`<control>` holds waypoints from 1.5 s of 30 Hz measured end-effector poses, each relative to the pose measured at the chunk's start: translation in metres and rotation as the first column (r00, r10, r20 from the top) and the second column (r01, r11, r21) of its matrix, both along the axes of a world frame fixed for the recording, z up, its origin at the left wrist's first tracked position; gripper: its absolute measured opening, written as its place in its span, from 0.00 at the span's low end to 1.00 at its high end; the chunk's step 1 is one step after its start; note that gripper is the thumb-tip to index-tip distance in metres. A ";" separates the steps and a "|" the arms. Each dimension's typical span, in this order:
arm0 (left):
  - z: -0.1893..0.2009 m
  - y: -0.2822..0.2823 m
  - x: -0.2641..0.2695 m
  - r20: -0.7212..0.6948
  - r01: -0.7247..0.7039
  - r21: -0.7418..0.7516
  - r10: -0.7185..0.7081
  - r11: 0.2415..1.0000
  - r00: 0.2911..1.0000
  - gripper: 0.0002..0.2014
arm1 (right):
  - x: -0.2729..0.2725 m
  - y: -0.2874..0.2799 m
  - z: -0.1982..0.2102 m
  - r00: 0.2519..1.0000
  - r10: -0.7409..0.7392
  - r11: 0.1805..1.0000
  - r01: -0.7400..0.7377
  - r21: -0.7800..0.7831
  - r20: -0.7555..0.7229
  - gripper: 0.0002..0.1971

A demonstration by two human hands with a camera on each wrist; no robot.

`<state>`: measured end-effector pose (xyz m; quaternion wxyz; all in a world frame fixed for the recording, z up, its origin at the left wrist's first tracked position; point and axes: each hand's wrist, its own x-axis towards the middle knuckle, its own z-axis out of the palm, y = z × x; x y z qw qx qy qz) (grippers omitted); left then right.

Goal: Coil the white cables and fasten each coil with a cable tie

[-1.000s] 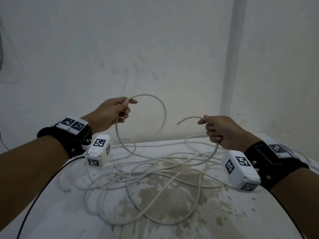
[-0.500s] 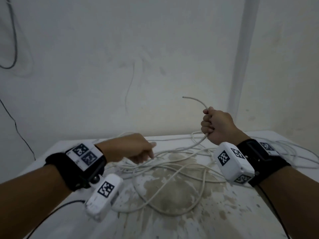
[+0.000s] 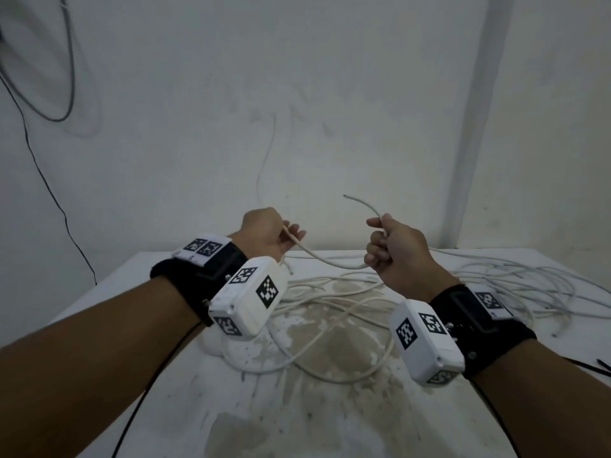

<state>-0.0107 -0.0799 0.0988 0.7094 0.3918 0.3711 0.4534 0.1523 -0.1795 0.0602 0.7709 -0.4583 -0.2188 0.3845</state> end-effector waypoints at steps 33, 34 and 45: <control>0.000 0.020 -0.026 -0.544 0.426 0.706 0.049 0.566 0.838 0.14 | -0.040 0.032 0.017 0.984 0.098 0.991 -0.110 0.075 0.147 0.11; 0.002 0.018 -0.025 -0.564 0.442 0.717 0.075 0.539 0.823 0.13 | -0.044 0.032 0.018 0.975 0.123 0.989 -0.136 0.060 0.183 0.12; 0.004 0.011 -0.005 -0.341 0.286 0.680 -0.054 0.675 0.938 0.17 | -0.055 0.033 0.033 0.909 0.065 0.993 -0.101 0.066 0.412 0.12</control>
